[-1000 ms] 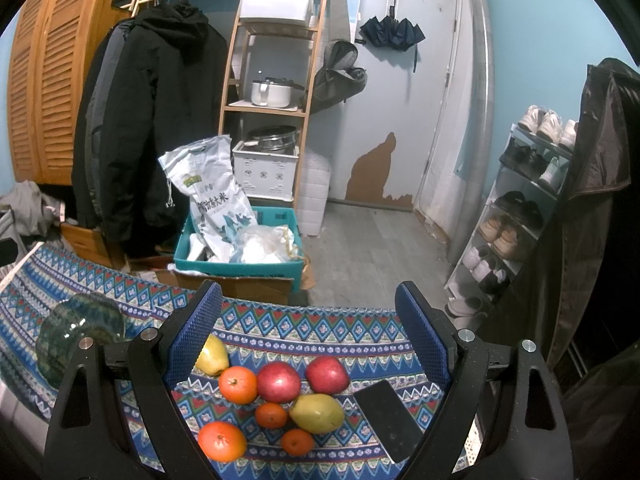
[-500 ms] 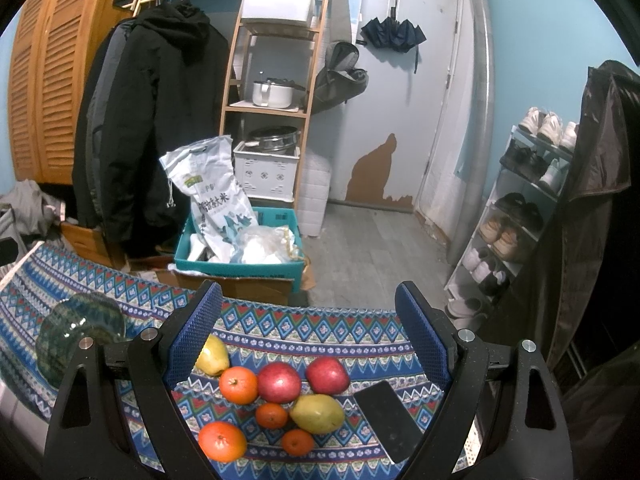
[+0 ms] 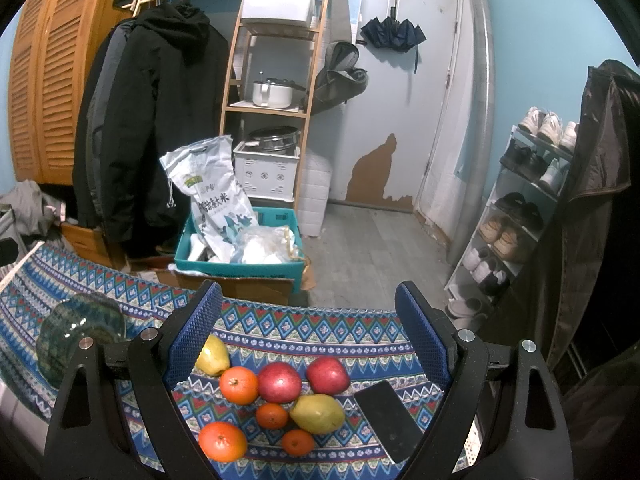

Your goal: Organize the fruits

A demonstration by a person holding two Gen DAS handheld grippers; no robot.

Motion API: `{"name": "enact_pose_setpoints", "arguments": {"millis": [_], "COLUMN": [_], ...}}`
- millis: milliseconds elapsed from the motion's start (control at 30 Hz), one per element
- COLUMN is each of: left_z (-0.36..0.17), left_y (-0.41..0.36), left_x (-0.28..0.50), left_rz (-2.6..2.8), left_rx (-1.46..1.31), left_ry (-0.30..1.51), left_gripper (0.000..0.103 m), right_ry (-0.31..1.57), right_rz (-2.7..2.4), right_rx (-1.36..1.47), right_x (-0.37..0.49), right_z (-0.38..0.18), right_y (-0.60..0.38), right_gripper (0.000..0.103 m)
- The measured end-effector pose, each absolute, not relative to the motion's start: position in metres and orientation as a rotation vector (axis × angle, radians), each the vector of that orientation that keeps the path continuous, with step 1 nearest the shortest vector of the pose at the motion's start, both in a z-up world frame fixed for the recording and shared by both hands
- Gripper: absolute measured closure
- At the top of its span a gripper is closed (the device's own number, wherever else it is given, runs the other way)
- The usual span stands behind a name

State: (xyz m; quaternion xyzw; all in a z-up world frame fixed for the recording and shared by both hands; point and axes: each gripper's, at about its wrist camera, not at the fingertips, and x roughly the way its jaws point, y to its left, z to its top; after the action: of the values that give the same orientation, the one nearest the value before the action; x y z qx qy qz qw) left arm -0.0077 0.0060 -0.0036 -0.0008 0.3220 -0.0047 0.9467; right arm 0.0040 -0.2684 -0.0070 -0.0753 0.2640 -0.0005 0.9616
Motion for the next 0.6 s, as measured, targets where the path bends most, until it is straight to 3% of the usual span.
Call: {"name": "enact_pose_setpoints", "arguments": {"millis": [600], "left_z": [-0.0044], "left_y": [0.004], "left_x": [-0.0057], "left_rz": [-0.024], "left_rx": [-0.005], "left_ry": [0.66], "left_gripper": [0.001], "right_ry": [0.536], "right_rz": [-0.003], "right_rx": [-0.155], "right_x": [0.0032], "right_z": [-0.0083], "right_y": [-0.2702], "right_gripper": [0.016]}}
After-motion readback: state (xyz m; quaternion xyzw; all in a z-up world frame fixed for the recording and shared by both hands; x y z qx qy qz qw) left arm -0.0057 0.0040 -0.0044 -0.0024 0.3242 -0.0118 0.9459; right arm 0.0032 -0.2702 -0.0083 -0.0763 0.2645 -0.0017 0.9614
